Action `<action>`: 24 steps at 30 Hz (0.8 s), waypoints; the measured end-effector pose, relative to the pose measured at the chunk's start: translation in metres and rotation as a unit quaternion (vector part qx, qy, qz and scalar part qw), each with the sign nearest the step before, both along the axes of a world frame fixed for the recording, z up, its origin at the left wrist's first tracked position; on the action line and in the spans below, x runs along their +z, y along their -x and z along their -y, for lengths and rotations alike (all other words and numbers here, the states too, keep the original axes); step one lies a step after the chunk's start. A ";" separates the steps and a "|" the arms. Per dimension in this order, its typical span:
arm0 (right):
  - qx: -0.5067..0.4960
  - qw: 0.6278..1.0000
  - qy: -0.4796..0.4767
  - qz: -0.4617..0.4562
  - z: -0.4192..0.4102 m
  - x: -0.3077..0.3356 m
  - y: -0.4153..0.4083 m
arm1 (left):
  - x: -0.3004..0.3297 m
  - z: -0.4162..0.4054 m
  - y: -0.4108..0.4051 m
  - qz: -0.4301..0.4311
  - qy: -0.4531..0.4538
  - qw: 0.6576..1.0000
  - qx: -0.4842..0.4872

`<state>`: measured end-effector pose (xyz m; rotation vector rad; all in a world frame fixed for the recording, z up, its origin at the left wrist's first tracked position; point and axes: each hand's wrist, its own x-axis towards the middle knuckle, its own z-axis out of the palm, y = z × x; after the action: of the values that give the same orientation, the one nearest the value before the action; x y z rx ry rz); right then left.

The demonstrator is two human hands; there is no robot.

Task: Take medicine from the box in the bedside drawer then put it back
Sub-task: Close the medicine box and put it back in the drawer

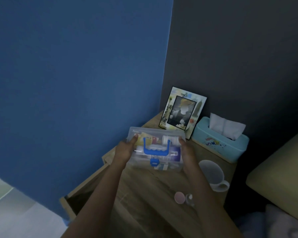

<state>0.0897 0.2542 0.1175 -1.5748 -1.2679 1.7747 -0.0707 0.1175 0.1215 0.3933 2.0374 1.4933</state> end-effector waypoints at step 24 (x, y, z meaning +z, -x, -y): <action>-0.179 0.982 -0.029 -0.061 0.284 -0.010 -0.025 | 0.010 0.190 0.017 -0.075 0.029 0.980 -0.183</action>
<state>0.1145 -0.0301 0.1079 -1.5228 -0.9039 1.5651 -0.0875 -0.0724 0.1320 0.8310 1.9813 1.2074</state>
